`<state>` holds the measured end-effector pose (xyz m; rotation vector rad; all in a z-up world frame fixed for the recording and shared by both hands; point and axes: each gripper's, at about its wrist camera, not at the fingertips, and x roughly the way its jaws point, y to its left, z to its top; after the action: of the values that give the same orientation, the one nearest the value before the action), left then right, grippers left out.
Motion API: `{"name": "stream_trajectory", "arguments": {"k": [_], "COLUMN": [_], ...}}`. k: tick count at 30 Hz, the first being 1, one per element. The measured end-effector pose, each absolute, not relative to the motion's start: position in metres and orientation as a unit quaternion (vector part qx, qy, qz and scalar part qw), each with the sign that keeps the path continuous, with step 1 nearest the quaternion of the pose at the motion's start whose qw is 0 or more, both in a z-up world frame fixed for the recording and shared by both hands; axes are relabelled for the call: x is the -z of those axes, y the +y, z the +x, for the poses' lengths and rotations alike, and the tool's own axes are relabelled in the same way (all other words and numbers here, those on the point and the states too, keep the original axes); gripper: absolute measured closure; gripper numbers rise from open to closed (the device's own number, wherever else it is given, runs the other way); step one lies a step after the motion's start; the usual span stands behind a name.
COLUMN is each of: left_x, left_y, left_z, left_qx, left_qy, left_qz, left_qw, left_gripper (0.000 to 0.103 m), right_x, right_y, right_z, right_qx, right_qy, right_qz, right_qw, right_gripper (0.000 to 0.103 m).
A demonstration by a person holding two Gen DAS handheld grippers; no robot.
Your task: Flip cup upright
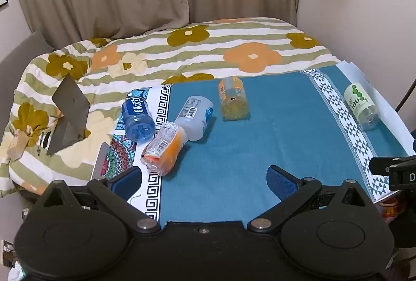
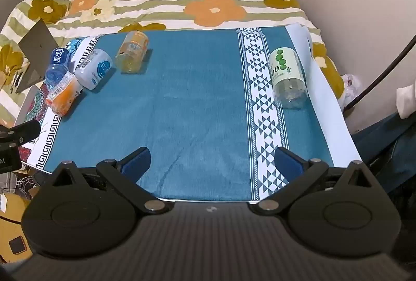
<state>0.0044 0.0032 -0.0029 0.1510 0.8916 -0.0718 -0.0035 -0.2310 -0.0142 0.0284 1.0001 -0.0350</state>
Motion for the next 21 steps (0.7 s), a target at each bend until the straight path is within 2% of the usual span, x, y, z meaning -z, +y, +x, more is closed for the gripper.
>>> {"name": "stream_trajectory", "arguments": {"k": [3,21], "left_x": [-0.004,-0.004], "left_y": [-0.004,-0.004], "left_z": [-0.001,-0.001], "left_qx": [0.026,0.025], "left_qy": [0.407,0.407], "left_qz": [0.088,0.078], "left_qw": [0.909,0.910], "left_gripper": [0.000,0.000], "right_x": [0.014,0.011], "right_y": [-0.231,-0.231], "right_z": [-0.003,-0.004], "right_qx": [0.017,0.017], "right_qy": [0.479,0.478], "right_qz": [0.013,0.015], "right_qw": [0.877,0.878], "right_gripper": [0.000,0.000]}}
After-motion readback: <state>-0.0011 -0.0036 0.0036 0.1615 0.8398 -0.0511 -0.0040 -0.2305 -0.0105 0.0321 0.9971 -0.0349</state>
